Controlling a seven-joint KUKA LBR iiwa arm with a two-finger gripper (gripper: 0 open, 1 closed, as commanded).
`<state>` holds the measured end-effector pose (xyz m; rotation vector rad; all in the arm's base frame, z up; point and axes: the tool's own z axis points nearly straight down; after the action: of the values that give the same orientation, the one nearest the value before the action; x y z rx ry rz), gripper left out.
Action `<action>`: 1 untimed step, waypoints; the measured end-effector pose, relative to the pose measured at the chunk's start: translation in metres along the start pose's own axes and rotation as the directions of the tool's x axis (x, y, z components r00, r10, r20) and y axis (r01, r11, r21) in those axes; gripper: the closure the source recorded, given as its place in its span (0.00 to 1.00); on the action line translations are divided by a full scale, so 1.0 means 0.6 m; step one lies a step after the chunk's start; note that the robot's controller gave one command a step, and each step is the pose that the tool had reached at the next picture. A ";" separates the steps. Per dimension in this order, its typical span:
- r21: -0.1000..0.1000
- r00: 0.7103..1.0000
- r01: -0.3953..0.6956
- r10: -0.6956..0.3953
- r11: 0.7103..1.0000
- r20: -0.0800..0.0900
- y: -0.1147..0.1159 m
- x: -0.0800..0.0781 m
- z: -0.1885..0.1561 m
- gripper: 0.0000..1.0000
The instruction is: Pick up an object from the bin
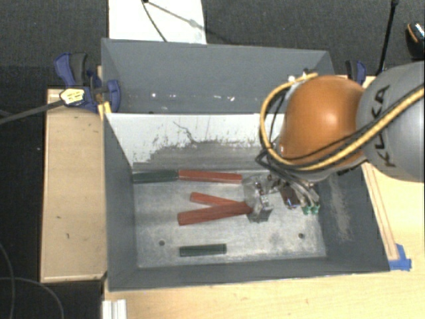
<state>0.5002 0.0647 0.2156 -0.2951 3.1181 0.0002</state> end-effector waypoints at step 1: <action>0.000 0.996 -0.088 0.088 0.996 -0.011 -0.017 0.010 0.058 1.00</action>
Offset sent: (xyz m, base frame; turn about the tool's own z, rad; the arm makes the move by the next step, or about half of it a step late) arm -0.0035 -0.0112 -0.0341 0.0895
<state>0.4967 0.0533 0.1806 -0.1573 3.1390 0.0004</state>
